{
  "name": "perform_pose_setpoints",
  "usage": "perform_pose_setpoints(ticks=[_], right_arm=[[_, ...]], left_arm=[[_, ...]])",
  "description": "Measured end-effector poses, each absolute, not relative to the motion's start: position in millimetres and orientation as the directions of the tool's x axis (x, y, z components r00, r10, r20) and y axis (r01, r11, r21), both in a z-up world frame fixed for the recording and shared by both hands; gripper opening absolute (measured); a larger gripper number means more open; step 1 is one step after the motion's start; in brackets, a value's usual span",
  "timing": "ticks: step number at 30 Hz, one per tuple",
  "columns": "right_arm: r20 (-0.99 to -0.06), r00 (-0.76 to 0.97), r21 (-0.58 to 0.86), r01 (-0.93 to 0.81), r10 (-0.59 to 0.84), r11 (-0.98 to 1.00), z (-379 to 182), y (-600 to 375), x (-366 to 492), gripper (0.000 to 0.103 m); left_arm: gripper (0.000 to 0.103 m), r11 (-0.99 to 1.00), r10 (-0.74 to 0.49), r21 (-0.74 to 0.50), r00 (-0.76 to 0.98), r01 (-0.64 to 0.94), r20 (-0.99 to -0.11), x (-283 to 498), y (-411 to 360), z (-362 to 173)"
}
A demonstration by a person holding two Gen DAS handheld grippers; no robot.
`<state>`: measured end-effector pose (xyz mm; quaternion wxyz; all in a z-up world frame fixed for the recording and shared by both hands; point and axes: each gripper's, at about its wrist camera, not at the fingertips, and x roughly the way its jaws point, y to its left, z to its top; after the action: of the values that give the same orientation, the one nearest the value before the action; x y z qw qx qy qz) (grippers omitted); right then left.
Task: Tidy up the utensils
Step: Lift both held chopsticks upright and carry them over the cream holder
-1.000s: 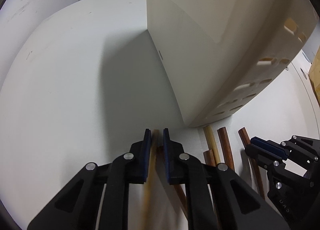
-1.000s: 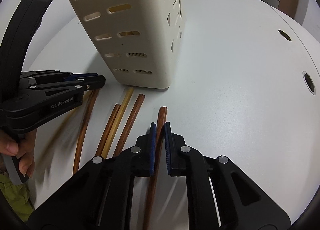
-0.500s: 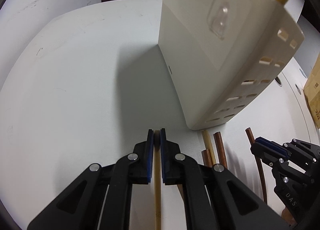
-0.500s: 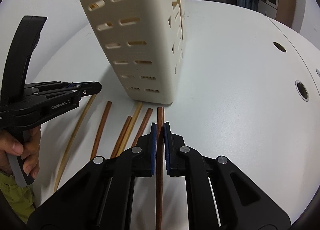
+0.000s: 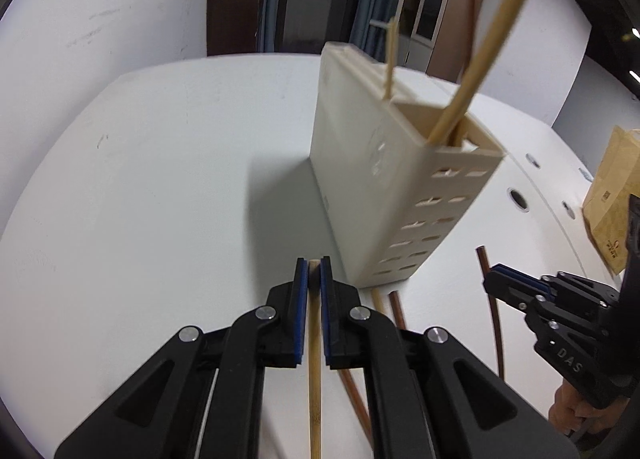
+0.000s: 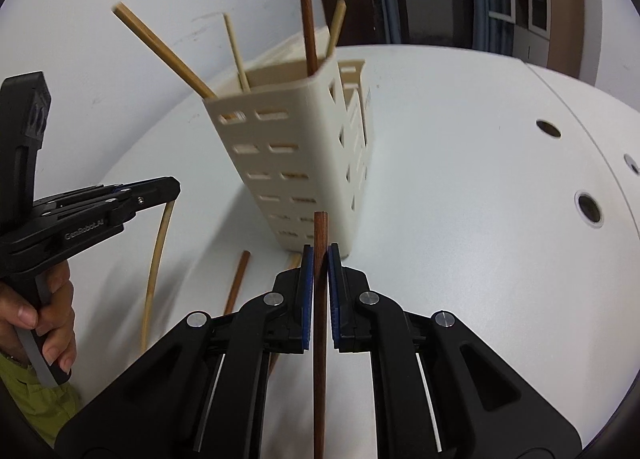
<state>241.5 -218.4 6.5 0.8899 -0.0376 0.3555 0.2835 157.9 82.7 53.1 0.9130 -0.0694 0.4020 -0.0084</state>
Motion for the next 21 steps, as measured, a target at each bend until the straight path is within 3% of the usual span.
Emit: perform_pose_setpoints(ticks=[10,21], right_arm=[[-0.533,0.659,0.121,-0.562,0.531,0.818,51,-226,219,0.006],[-0.453,0.711,0.083,-0.567,0.538,0.82,78,-231,215,0.006]], left_arm=[[0.006,0.996,-0.065,-0.094,0.797,0.011,-0.6,111,57,121],[0.006,0.997,-0.057,-0.068,0.842,0.024,-0.536,124,48,133]])
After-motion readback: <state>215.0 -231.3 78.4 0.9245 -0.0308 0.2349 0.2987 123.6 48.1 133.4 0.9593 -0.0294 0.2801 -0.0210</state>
